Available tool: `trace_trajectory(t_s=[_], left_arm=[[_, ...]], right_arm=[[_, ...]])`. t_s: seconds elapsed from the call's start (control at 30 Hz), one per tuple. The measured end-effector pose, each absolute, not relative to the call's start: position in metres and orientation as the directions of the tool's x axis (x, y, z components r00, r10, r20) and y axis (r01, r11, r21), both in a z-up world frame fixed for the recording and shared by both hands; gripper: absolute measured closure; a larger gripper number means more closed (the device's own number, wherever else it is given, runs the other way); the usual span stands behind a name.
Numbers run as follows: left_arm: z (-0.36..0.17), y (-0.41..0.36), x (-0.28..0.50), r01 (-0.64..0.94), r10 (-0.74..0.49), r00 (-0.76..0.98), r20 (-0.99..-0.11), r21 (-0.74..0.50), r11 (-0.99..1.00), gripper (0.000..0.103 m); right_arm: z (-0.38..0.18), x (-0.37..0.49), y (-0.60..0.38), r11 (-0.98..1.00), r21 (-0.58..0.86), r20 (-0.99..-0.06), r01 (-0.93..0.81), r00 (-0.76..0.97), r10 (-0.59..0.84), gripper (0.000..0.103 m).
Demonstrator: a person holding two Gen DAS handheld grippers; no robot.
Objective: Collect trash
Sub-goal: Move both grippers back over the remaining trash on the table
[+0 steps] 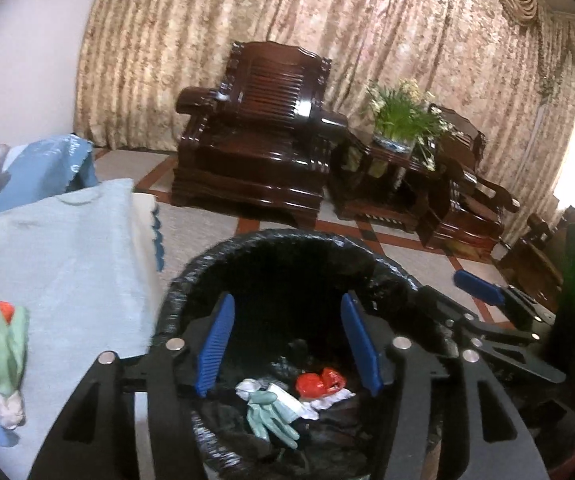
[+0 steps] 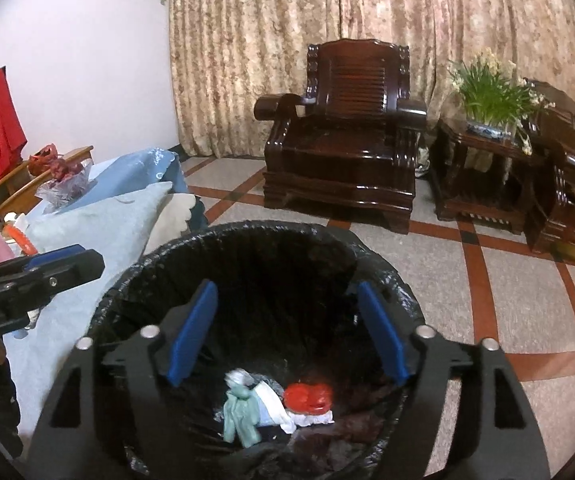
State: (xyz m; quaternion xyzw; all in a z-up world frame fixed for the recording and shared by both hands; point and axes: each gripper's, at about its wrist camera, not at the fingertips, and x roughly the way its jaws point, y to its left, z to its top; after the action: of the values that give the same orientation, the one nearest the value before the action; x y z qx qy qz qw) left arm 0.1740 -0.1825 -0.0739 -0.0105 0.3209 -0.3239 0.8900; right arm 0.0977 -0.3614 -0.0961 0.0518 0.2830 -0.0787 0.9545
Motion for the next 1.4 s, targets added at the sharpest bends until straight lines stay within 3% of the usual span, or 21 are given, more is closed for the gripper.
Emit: trace_trajectory(t_s=[0.13, 0.37, 0.73, 1.33, 1.4], left_arm=[[-0.066, -0.156, 0.166, 0.531, -0.532, 0.648, -0.544, -0.178, 0.829, 0.035], [-0.05, -0.093, 0.142, 0.385, -0.351, 0.802, -0.483, -0.031, 0.923, 0.021], [-0.054, 0.002, 0.121, 0.137, -0.105, 0.887, -0.45, 0.039, 0.99, 0.02], [-0.104, 0.022, 0.177, 0.01, 0.015, 0.869, -0.494, 0.047, 0.999, 0.021], [-0.107, 0.023, 0.182, 0.005, 0.021, 0.869, -0.495, 0.052, 0.999, 0.025]], right_arm=[[-0.088, 0.097, -0.349, 0.983, 0.074, -0.53, 0.169, 0.842, -0.104, 0.009], [-0.082, 0.108, -0.315, 0.989, 0.108, -0.529, 0.102, 0.848, -0.03, 0.007], [-0.071, 0.135, -0.22, 0.991, 0.101, -0.507, -0.09, 0.852, 0.129, 0.007], [-0.082, 0.171, -0.161, 0.981, 0.085, -0.54, -0.173, 0.819, 0.191, 0.007], [-0.084, 0.173, -0.161, 0.982, 0.088, -0.546, -0.17, 0.816, 0.19, 0.007]])
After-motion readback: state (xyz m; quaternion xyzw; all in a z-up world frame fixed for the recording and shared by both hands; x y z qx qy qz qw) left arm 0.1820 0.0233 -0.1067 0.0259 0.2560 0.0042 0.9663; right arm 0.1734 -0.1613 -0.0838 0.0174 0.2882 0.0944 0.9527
